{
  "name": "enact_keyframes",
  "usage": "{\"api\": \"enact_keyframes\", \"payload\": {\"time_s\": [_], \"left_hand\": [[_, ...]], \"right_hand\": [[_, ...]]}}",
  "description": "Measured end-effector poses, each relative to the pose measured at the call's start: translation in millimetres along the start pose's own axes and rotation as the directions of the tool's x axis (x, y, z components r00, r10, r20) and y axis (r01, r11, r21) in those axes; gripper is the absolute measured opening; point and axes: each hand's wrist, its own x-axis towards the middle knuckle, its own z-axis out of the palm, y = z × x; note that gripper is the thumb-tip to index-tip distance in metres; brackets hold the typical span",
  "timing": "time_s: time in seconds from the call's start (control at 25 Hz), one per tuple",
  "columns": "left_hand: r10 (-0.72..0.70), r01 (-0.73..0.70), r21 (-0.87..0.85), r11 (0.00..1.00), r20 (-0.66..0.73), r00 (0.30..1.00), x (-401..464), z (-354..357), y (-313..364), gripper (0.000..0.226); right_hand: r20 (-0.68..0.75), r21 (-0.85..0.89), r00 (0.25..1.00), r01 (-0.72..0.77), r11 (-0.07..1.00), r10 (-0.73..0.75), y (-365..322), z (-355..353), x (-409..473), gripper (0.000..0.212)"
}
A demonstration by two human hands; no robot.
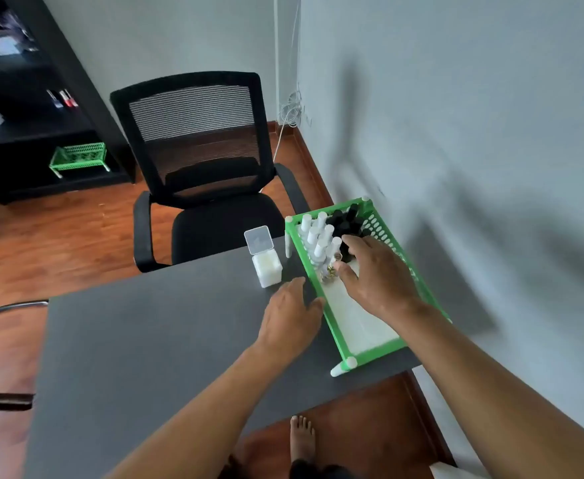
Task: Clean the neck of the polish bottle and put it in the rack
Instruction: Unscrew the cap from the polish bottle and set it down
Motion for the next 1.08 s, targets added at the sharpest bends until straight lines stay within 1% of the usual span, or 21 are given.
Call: {"api": "enact_keyframes", "payload": {"time_s": [0.08, 0.12, 0.16, 0.28, 0.4, 0.48, 0.56, 0.64, 0.76, 0.88, 0.96, 1.08], "left_hand": [[-0.101, 0.098, -0.175, 0.98, -0.006, 0.995, 4, 9, -2, 0.035], [-0.134, 0.134, -0.23, 0.964, 0.014, 0.991, 7, 13, -4, 0.03], [-0.187, 0.192, -0.284, 0.94, 0.046, 0.981, 8, 15, -2, 0.024], [-0.258, 0.274, -0.471, 0.839, 0.1, 0.961, 14, 26, -7, 0.012], [-0.283, 0.309, -0.521, 0.796, 0.131, 0.95, 13, 27, -7, 0.009], [-0.274, 0.297, -0.523, 0.799, 0.123, 0.954, 12, 26, -7, 0.008], [-0.242, 0.255, -0.499, 0.829, 0.09, 0.966, 10, 22, -9, 0.008], [-0.192, 0.185, -0.45, 0.874, 0.03, 0.981, 5, 16, -13, 0.01], [-0.109, 0.052, -0.379, 0.924, -0.13, 0.985, -10, 0, -19, 0.021], [-0.009, -0.101, -0.328, 0.939, -0.317, 0.948, -30, -25, -23, 0.04], [0.063, -0.192, -0.29, 0.937, -0.402, 0.913, -42, -42, -29, 0.047], [0.1, -0.258, -0.284, 0.924, -0.473, 0.876, -58, -69, -40, 0.038]], "right_hand": [[0.016, 0.052, 1.0, 0.002, 0.999, -0.003, 2, 2, 9, 0.038], [0.021, 0.054, 1.0, 0.01, 0.998, -0.011, 4, 5, 12, 0.035], [0.04, 0.047, 0.999, -0.003, 0.999, 0.001, 2, 4, 15, 0.031], [0.065, 0.047, 0.998, 0.014, 0.999, -0.017, 3, 13, 18, 0.021], [0.086, 0.03, 0.996, 0.002, 1.0, -0.005, 6, 12, 14, 0.021], [0.064, 0.02, 0.998, -0.001, 1.0, 0.0, 7, 4, 10, 0.022], [0.017, 0.048, 1.0, -0.002, 0.999, 0.001, 4, -11, 7, 0.023], [-0.021, 0.102, 1.0, 0.011, 0.995, -0.009, -4, -27, 5, 0.023], [-0.059, 0.173, 0.996, 0.071, 0.982, -0.062, -24, -46, 4, 0.027], [-0.083, 0.25, 0.989, 0.14, 0.958, -0.122, -55, -56, 4, 0.032], [-0.1, 0.275, 0.98, 0.191, 0.942, -0.17, -78, -57, 4, 0.035], [-0.108, 0.319, 0.965, 0.259, 0.911, -0.237, -110, -54, 4, 0.039]]}}
